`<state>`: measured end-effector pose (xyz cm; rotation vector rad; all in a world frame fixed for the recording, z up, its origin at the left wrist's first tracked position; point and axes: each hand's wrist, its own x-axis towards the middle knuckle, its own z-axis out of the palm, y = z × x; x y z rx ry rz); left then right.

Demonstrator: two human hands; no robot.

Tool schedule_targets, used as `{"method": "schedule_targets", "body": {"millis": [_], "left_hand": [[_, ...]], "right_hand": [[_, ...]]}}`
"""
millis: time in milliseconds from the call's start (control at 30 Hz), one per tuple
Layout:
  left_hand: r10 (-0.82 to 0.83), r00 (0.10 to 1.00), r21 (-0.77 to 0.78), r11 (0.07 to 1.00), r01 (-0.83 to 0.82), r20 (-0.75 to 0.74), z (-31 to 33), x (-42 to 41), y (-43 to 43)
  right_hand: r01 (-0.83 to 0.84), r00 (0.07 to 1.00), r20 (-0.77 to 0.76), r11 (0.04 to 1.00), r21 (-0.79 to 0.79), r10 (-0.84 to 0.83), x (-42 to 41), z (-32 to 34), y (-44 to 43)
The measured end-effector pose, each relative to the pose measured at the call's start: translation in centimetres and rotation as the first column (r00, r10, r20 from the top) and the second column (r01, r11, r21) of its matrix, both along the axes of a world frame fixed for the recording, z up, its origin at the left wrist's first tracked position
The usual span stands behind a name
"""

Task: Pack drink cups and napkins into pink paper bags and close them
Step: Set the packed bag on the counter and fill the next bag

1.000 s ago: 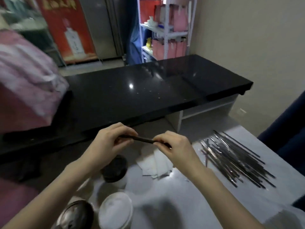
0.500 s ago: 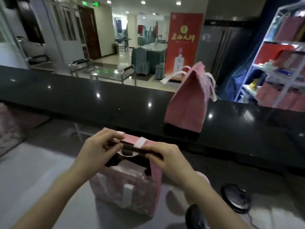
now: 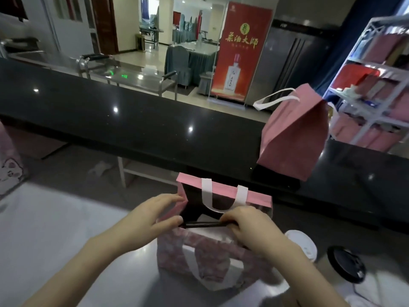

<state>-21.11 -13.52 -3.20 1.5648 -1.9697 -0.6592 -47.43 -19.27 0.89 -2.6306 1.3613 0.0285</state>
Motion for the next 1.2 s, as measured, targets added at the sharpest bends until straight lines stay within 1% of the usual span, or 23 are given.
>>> {"method": "schedule_targets", "body": {"millis": [100,133,200,267,333,367,400,467,500,567,600,733,800,867,933,1100,1167,1200], "left_hand": [[0.001,0.997,-0.08,0.997,-0.007,-0.078,0.1,-0.7,-0.3],[-0.007,0.996,-0.117,0.993,-0.003,-0.088,0.1,-0.8,-0.4],[-0.028,0.996,-0.178,0.984,0.012,-0.083,0.4,-1.0,-0.6],[-0.029,0.999,-0.215,0.976,0.02,-0.036,0.6,-1.0,-0.9],[-0.011,0.998,-0.217,0.976,0.023,0.059,1.0,-0.8,-1.8],[-0.011,0.995,-0.199,0.979,0.031,0.1,1.3,-0.7,-2.5],[-0.016,0.991,-0.18,0.983,0.039,0.131,1.6,-0.7,-3.4],[-0.018,0.984,-0.141,0.989,0.043,0.175,2.2,-0.9,-5.2],[-0.021,0.985,-0.111,0.993,0.04,0.17,2.4,-1.1,-6.1],[-0.03,0.994,-0.043,0.998,0.035,0.107,2.5,-1.4,-7.2],[-0.034,0.996,-0.025,0.999,0.036,0.085,2.5,-1.6,-7.7],[-0.002,0.998,-0.037,0.999,0.004,0.065,1.8,-2.0,-8.2],[-0.015,0.999,-0.023,1.0,0.016,0.042,1.6,-2.1,-7.8],[-0.035,0.999,-0.015,0.999,0.035,0.004,1.5,-2.0,-7.4],[-0.014,1.0,-0.042,0.999,0.015,0.01,1.6,-2.1,-7.2],[0.133,0.985,-0.166,0.98,-0.113,0.114,0.9,-3.0,-6.6],[0.176,0.974,-0.18,0.972,-0.149,0.142,0.6,-3.3,-6.3],[0.194,0.968,-0.184,0.969,-0.163,0.16,0.5,-3.5,-6.2]], "right_hand": [[-0.005,0.996,0.091,1.0,0.03,0.002,-1.1,0.1,0.4],[-0.018,0.989,0.144,1.0,0.016,0.016,-1.5,0.1,0.5],[-0.034,0.97,0.238,0.997,-0.071,0.05,-2.2,0.4,0.9],[-0.01,0.952,0.297,0.979,-0.206,0.072,-3.1,0.4,0.7],[0.043,0.963,0.267,0.949,-0.312,0.044,-4.0,0.5,-0.2],[0.074,0.973,0.23,0.94,-0.332,0.005,-4.3,0.5,-0.7],[0.095,0.98,0.195,0.94,-0.327,-0.031,-4.5,0.4,-1.2],[0.117,0.981,0.178,0.956,-0.268,-0.07,-4.5,0.1,-2.2],[0.125,0.978,0.19,0.966,-0.225,-0.082,-4.3,0.1,-2.6],[0.144,0.968,0.227,0.975,-0.168,-0.104,-3.8,0.0,-3.3],[0.159,0.965,0.236,0.973,-0.166,-0.118,-3.6,-0.1,-3.6],[0.26,0.942,0.27,0.944,-0.205,-0.201,-3.4,-0.5,-4.1],[0.286,0.932,0.293,0.931,-0.225,-0.215,-3.6,-0.6,-4.1],[0.307,0.913,0.342,0.928,-0.213,-0.224,-3.7,-0.3,-4.0],[0.287,0.907,0.367,0.94,-0.184,-0.205,-3.9,0.2,-3.8],[0.133,0.897,0.429,0.991,-0.029,-0.108,-4.5,0.8,-2.0],[0.065,0.914,0.396,0.996,0.065,-0.085,-4.9,0.9,-1.1],[0.037,0.941,0.333,0.995,0.09,-0.065,-5.1,0.9,-0.6]]}}
